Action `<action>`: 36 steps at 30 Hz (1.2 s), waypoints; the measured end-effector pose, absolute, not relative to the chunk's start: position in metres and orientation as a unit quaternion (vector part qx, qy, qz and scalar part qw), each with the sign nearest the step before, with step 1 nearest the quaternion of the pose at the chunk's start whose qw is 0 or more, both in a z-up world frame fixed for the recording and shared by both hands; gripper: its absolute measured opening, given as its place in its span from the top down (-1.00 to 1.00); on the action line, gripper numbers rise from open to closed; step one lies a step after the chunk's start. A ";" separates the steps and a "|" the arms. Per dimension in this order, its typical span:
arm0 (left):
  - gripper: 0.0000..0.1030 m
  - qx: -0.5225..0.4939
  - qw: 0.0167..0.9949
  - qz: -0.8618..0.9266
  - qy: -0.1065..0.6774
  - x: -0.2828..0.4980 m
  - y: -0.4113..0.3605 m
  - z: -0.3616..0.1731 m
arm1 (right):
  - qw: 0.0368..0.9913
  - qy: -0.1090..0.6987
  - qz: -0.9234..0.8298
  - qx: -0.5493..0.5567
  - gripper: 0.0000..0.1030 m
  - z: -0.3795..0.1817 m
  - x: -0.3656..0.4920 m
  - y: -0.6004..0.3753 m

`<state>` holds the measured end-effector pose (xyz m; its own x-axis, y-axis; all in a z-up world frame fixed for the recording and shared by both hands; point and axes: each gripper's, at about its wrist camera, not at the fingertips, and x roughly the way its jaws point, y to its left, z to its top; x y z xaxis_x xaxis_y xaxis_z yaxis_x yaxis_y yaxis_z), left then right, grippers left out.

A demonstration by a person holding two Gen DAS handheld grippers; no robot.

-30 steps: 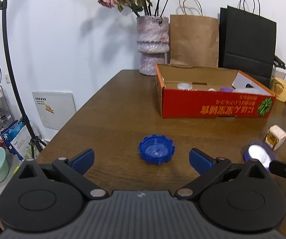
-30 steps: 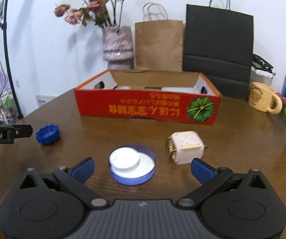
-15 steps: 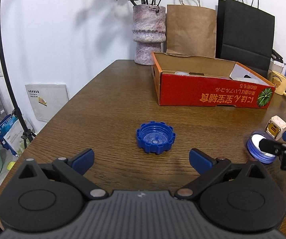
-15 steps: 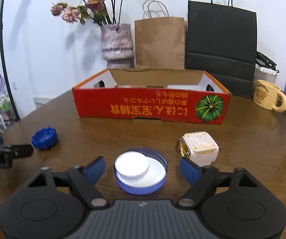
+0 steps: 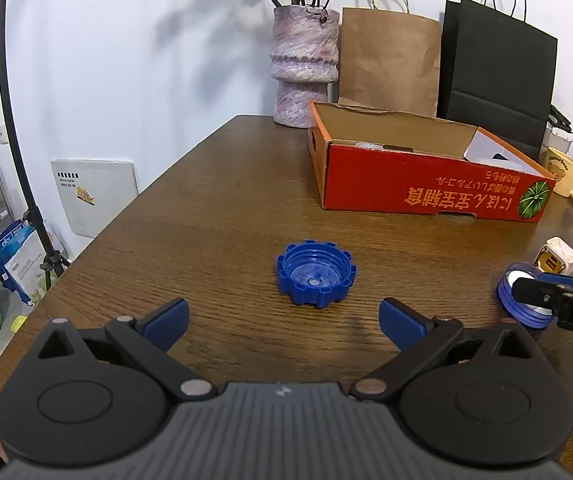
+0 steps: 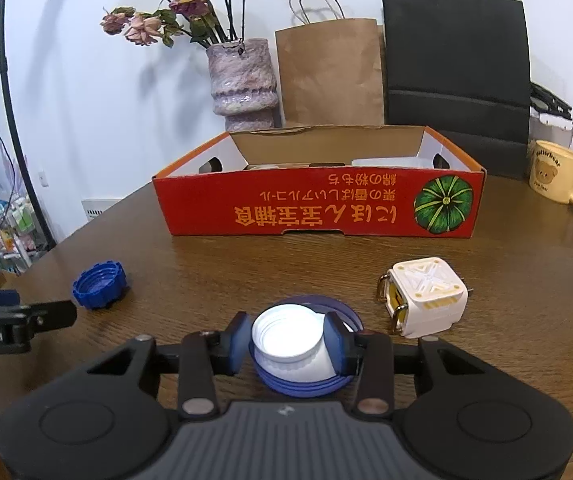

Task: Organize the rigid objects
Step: 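Close the right tool on the blue-rimmed white jar, then grasp the blue bottle cap with the left tool while the right tool holds the jar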

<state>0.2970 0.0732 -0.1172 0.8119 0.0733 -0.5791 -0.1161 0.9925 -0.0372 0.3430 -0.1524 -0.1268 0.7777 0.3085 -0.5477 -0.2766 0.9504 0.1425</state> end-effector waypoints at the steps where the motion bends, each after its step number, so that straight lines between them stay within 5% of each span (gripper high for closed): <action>1: -1.00 -0.036 0.951 0.051 0.303 0.297 0.074 -0.118 | 0.942 0.295 0.156 0.032 0.31 -0.127 0.343 -0.154; 2: -1.00 -0.037 0.951 0.052 0.304 0.297 0.074 -0.118 | 0.943 0.292 0.154 0.036 0.65 -0.127 0.342 -0.155; 4: -1.00 -0.038 0.950 0.055 0.305 0.298 0.075 -0.118 | 0.942 0.295 0.153 0.043 0.80 -0.127 0.343 -0.158; 36: -1.00 0.007 0.948 0.086 0.306 0.345 0.052 -0.119 | 0.950 0.263 0.146 0.086 0.91 -0.121 0.349 -0.178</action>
<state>0.3451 0.0522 -0.1187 0.7985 0.1675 -0.5782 -0.1592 0.9851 0.0656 0.3495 -0.1780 -0.1209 0.8188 0.3217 -0.4754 -0.2313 0.9429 0.2397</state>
